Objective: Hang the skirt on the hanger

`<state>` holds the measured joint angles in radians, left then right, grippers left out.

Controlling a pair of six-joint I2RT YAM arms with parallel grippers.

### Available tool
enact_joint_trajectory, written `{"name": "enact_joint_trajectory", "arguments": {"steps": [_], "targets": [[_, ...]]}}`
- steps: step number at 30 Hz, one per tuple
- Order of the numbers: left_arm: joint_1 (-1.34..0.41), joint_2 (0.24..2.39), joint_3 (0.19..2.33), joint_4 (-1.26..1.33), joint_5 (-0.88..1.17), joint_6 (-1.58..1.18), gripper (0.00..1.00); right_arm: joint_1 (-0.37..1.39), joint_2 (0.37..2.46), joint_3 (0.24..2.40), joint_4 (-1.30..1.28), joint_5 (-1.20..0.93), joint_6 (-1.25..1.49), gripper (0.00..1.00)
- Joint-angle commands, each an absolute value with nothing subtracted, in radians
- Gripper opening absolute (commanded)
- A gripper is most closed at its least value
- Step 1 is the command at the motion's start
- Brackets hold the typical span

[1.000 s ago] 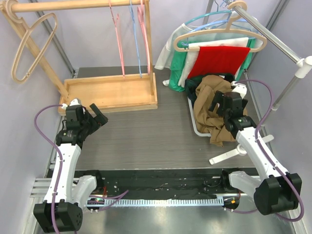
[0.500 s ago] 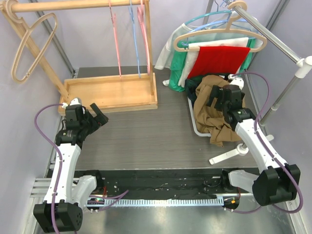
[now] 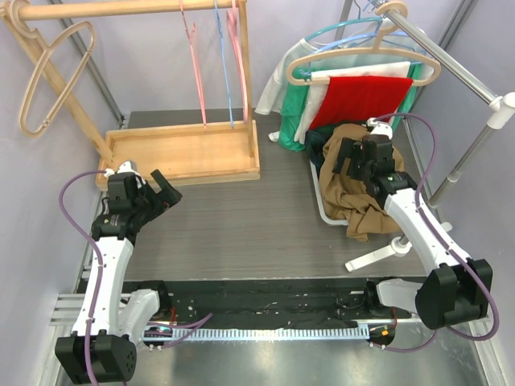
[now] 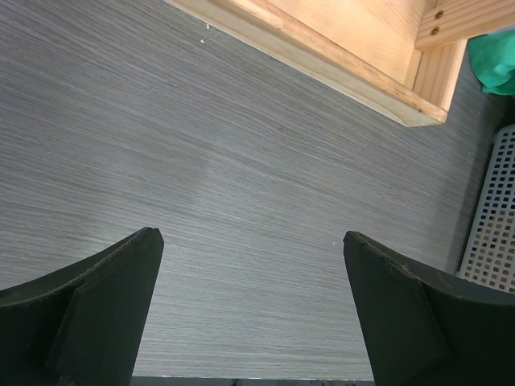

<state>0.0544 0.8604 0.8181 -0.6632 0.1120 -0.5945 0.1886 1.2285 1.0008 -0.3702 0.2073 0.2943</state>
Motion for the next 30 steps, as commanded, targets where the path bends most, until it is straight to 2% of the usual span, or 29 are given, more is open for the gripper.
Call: {"name": "enact_joint_trajectory", "arguments": {"steps": [1, 11, 14, 16, 17, 20, 21, 27, 30], "targets": [[0.052, 0.828, 0.842, -0.614, 0.150, -0.597, 1.00, 0.204, 1.151, 1.057, -0.284, 0.166, 0.291, 1.00], [0.052, 0.828, 0.824, -0.606, 0.160, -0.606, 1.00, 0.206, 1.337, 1.097, -0.207, 0.186, 0.264, 0.99], [0.052, 0.833, 0.824, -0.604, 0.160, -0.607, 1.00, 0.206, 1.405, 1.129, -0.206, 0.164, 0.265, 0.87], [0.052, 0.833, 0.825, -0.603, 0.158, -0.606, 1.00, 0.206, 1.422, 1.149, -0.207, 0.147, 0.276, 0.65], [0.052, 0.833, 0.827, -0.603, 0.160, -0.604, 1.00, 0.207, 1.422, 1.155, -0.210, 0.135, 0.278, 0.43], [0.052, 0.831, 0.834, -0.604, 0.155, -0.600, 1.00, 0.215, 1.390, 1.178, -0.232, 0.141, 0.291, 0.14], [0.054, 0.830, 0.839, -0.607, 0.150, -0.598, 1.00, 0.219, 1.376, 1.192, -0.242, 0.144, 0.291, 0.02], [0.051, 0.830, 0.867, -0.609, 0.143, -0.586, 1.00, 0.230, 1.249, 1.304, -0.342, 0.054, 0.298, 0.01], [0.052, 0.839, 0.880, -0.604, 0.143, -0.587, 1.00, 0.233, 1.187, 1.374, -0.370, -0.090, 0.295, 0.01]]}}
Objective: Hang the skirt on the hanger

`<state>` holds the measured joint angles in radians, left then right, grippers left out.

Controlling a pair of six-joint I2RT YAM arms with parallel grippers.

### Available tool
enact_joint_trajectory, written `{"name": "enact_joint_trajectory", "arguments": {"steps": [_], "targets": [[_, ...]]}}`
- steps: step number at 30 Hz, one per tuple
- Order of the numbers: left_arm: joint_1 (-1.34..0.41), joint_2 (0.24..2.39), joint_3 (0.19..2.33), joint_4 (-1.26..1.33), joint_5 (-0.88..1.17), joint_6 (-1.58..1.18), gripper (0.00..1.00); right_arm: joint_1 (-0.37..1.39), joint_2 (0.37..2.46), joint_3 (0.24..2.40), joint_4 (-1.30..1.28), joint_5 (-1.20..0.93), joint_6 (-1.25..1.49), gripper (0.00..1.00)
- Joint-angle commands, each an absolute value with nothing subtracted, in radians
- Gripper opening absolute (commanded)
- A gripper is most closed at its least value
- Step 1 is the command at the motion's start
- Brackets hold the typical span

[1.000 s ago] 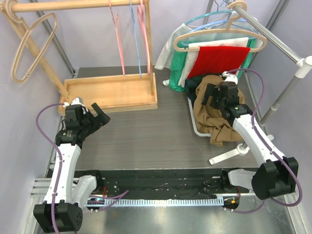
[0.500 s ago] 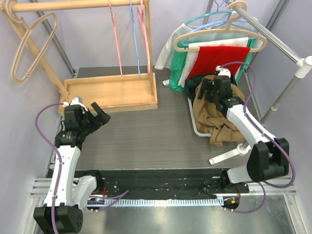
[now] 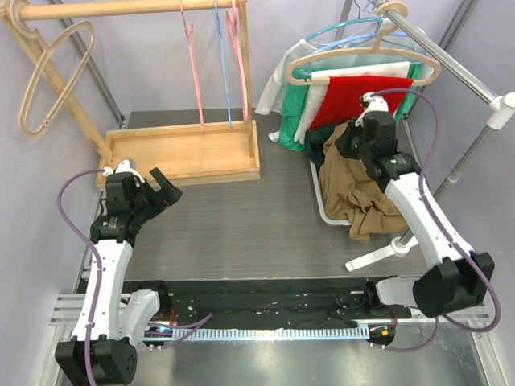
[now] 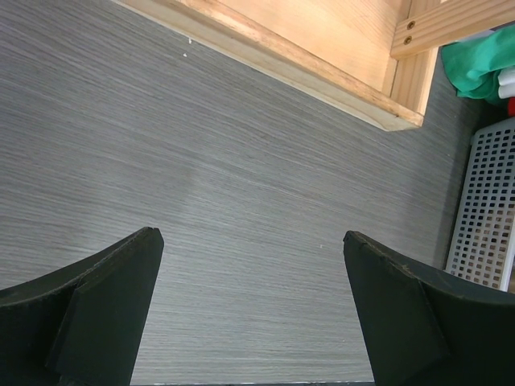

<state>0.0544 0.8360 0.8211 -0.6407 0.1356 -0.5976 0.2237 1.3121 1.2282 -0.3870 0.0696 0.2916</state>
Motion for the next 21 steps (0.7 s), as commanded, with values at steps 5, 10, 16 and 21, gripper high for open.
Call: {"name": "enact_joint_trajectory", "arguments": {"steps": [5, 10, 16, 21], "targets": [[0.052, 0.864, 0.902, -0.594, 0.163, -0.588, 1.00, 0.250, 1.152, 1.502, -0.411, -0.285, 0.287, 0.01], [0.052, 0.894, 0.930, -0.586, 0.179, -0.598, 1.00, 0.258, 1.170, 1.690, -0.403, -0.420, 0.275, 0.01], [0.052, 0.916, 0.965, -0.589, 0.180, -0.607, 1.00, 0.258, 1.196, 1.877, -0.290, -0.612, 0.354, 0.01], [0.052, 0.911, 0.986, -0.597, 0.181, -0.614, 1.00, 0.262, 1.192, 1.817, -0.137, -0.721, 0.478, 0.01]]}}
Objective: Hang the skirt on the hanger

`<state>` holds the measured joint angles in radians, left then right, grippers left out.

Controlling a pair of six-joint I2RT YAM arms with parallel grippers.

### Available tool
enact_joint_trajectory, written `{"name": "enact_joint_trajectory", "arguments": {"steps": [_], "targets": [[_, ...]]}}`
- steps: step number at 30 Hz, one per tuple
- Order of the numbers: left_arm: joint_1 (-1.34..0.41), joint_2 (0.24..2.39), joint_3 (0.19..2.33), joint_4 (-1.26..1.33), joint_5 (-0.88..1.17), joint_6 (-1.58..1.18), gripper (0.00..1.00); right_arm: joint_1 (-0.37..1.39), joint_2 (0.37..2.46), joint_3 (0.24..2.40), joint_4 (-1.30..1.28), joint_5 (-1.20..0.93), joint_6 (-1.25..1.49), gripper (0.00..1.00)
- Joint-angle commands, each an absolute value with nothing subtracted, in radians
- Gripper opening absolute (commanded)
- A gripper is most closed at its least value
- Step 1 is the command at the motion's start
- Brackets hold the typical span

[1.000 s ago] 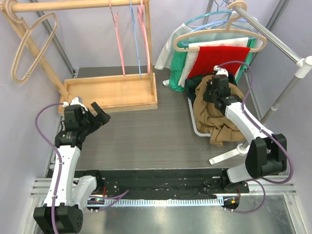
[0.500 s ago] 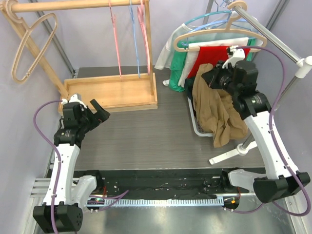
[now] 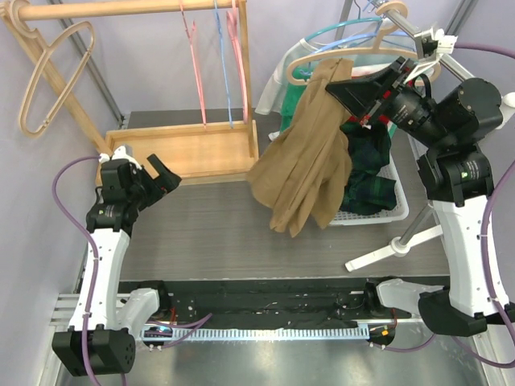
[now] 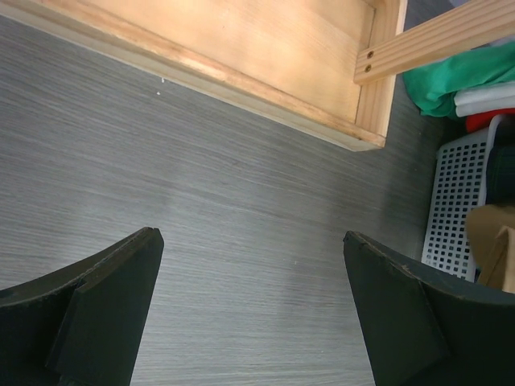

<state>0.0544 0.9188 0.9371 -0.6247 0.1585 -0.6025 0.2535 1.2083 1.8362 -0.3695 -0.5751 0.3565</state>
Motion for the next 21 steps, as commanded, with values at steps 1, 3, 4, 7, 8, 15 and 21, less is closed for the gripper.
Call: {"name": "enact_joint_trajectory", "arguments": {"steps": [1, 3, 4, 7, 8, 15, 21], "targets": [[0.052, 0.908, 0.986, -0.597, 0.181, -0.615, 1.00, 0.271, 1.184, 1.783, -0.124, -0.727, 0.492, 0.01], [0.052, 0.905, 0.983, -0.601, 0.183, -0.615, 1.00, 0.288, 1.158, 1.669, -0.129, -0.727, 0.488, 0.01], [0.052, 0.902, 0.983, -0.601, 0.184, -0.615, 1.00, 0.317, 1.151, 1.629, -0.139, -0.712, 0.480, 0.01], [0.054, 0.893, 0.973, -0.607, 0.184, -0.614, 1.00, 0.435, 1.117, 1.441, -0.173, -0.628, 0.433, 0.01], [0.051, 0.890, 0.963, -0.607, 0.184, -0.614, 1.00, 0.477, 1.114, 1.346, -0.185, -0.599, 0.419, 0.01], [0.051, 0.882, 0.913, -0.600, 0.236, -0.614, 1.00, 0.803, 1.176, 1.017, -0.143, -0.301, 0.391, 0.01], [0.052, 0.900, 0.859, -0.624, 0.346, -0.623, 1.00, 0.966, 1.354, 0.977, -0.034, -0.167, 0.425, 0.01]]}}
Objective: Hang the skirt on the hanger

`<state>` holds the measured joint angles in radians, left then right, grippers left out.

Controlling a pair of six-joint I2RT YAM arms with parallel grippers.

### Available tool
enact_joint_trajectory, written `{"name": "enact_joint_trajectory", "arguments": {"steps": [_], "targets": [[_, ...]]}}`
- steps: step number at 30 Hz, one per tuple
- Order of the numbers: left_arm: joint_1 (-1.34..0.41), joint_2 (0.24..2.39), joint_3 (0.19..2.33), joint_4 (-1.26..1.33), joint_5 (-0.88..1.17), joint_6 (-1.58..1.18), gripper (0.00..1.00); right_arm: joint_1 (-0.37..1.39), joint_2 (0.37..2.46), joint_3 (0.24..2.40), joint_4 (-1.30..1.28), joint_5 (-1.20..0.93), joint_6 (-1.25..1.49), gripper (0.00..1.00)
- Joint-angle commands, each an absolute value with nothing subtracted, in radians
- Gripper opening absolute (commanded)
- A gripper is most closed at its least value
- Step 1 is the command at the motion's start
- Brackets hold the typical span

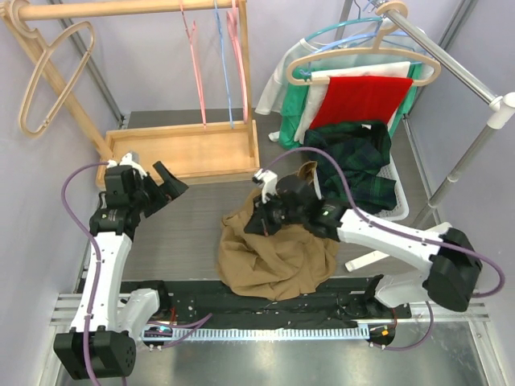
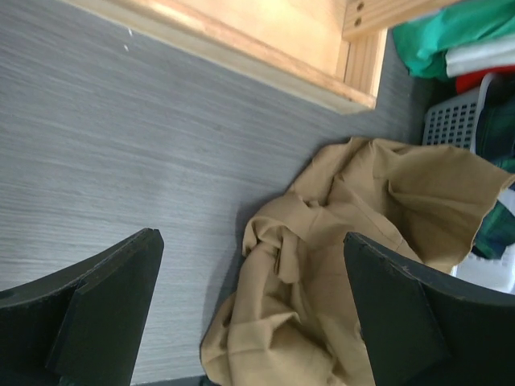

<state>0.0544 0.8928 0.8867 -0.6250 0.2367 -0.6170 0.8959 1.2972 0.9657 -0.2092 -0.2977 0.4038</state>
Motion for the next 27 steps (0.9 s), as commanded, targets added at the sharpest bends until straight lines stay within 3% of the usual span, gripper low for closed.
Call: {"name": "enact_joint_trajectory", "arguments": {"steps": [1, 5, 6, 8, 9, 13, 21, 27], "targets": [[0.051, 0.900, 0.842, -0.624, 0.363, -0.627, 1.00, 0.976, 1.402, 0.983, -0.017, -0.170, 0.431, 0.01], [0.051, 0.904, 0.789, -0.634, 0.458, -0.672, 0.98, 0.996, 1.514, 1.014, 0.024, -0.172, 0.468, 0.01], [0.051, 0.900, 0.775, -0.632, 0.477, -0.683, 0.98, 1.000, 1.525, 1.015, 0.029, -0.181, 0.474, 0.05], [0.051, 0.890, 0.736, -0.630, 0.526, -0.715, 0.97, 1.003, 1.543, 1.014, 0.038, -0.196, 0.477, 0.26], [0.052, 0.884, 0.724, -0.624, 0.546, -0.729, 0.97, 1.006, 1.543, 1.014, 0.037, -0.202, 0.477, 0.47], [0.045, 0.845, 0.643, -0.557, 0.609, -0.790, 0.96, 1.006, 1.510, 1.017, -0.023, -0.149, 0.450, 0.65], [-0.055, 0.833, 0.594, -0.457, 0.612, -0.862, 0.93, 0.991, 1.281, 1.020, -0.175, 0.152, 0.429, 0.80], [-0.181, 0.873, 0.600, -0.436, 0.569, -0.857, 0.93, 0.914, 1.273, 1.058, -0.374, 0.261, 0.399, 0.81]]}}
